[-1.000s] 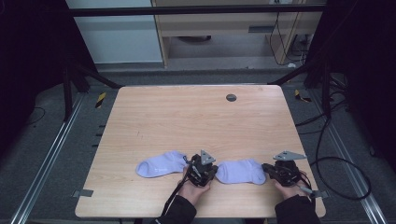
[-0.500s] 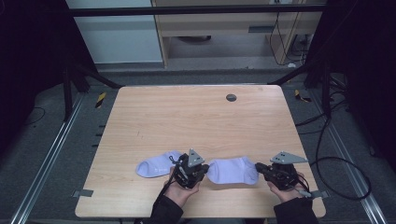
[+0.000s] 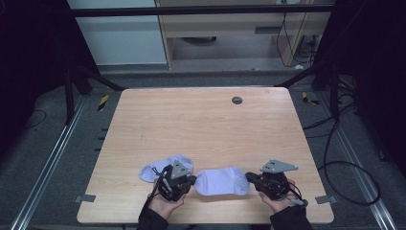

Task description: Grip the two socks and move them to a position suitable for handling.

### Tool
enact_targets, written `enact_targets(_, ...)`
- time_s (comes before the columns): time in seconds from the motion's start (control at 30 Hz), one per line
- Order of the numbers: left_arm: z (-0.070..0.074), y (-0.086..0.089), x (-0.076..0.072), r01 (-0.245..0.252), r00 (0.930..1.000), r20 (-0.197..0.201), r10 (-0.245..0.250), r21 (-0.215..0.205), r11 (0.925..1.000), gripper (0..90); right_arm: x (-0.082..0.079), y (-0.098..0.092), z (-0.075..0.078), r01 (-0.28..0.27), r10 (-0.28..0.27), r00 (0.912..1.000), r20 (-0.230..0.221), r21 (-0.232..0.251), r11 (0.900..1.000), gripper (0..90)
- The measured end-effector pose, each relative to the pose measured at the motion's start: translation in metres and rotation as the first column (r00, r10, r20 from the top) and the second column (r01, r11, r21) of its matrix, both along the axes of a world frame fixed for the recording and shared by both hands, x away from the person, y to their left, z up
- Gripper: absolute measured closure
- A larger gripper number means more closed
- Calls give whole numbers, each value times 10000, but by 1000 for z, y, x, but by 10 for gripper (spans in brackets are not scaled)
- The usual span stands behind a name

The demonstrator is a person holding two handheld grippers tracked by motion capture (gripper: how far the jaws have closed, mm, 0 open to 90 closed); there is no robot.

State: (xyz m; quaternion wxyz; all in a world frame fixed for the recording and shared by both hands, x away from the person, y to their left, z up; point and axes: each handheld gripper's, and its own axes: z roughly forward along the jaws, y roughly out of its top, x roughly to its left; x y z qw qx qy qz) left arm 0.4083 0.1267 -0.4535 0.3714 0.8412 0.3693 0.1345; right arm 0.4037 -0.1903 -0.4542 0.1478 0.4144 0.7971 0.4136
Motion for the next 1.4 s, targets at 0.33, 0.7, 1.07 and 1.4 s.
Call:
enact_targets(0.33, -17, 16, -3, -50, 9993, -364, 62, 332, 9994, 884, -4, 20, -10, -326, 319, 9991, -282, -221, 9992, 869)
enact_targets(0.7, -32, 13, -1, 61, 9983, -587, -17, 756, 9971, 881, -5, 23, -24, -397, 359, 9966, -744, -499, 9980, 867)
enact_targets(1.07, -33, 13, -1, -3, 9990, -450, 37, 771, 9970, 797, -3, 23, -32, -425, 356, 9945, -982, -689, 9967, 825)
enact_targets(1.4, -13, 36, 1, -534, 9984, 201, 533, 50, 9986, 612, -1, 14, -24, 289, -295, 9988, -386, -156, 9995, 703)
